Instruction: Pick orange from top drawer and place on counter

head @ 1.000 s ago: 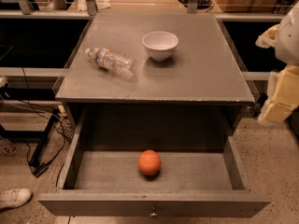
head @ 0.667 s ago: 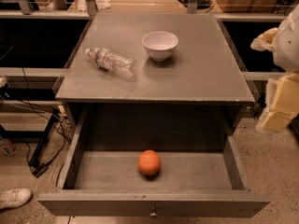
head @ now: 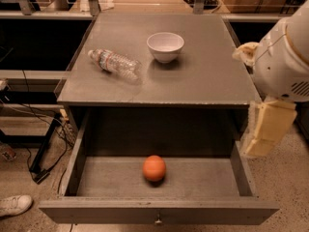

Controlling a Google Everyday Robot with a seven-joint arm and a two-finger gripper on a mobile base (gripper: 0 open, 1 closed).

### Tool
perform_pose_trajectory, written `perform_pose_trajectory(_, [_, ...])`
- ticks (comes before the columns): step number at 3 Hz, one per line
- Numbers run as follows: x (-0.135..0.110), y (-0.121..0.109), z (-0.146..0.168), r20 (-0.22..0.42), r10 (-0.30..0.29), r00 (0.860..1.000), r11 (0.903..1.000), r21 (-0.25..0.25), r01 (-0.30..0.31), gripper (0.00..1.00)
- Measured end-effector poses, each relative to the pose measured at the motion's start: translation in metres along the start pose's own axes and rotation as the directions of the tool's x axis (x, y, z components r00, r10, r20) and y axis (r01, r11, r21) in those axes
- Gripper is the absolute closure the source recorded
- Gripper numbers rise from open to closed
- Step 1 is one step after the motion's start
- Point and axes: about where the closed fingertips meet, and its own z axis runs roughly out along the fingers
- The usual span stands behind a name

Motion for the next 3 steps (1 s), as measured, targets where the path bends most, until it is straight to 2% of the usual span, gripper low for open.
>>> perform_pose_trajectory(2, [-0.009,0.007,0.011,-0.006,-0.009,1.000,0.9999,0.006,0.009,0.00])
perform_pose_trajectory(3, [-0.018,0.014,0.048,-0.044,-0.022,0.999,0.9998,-0.003,0.022,0.00])
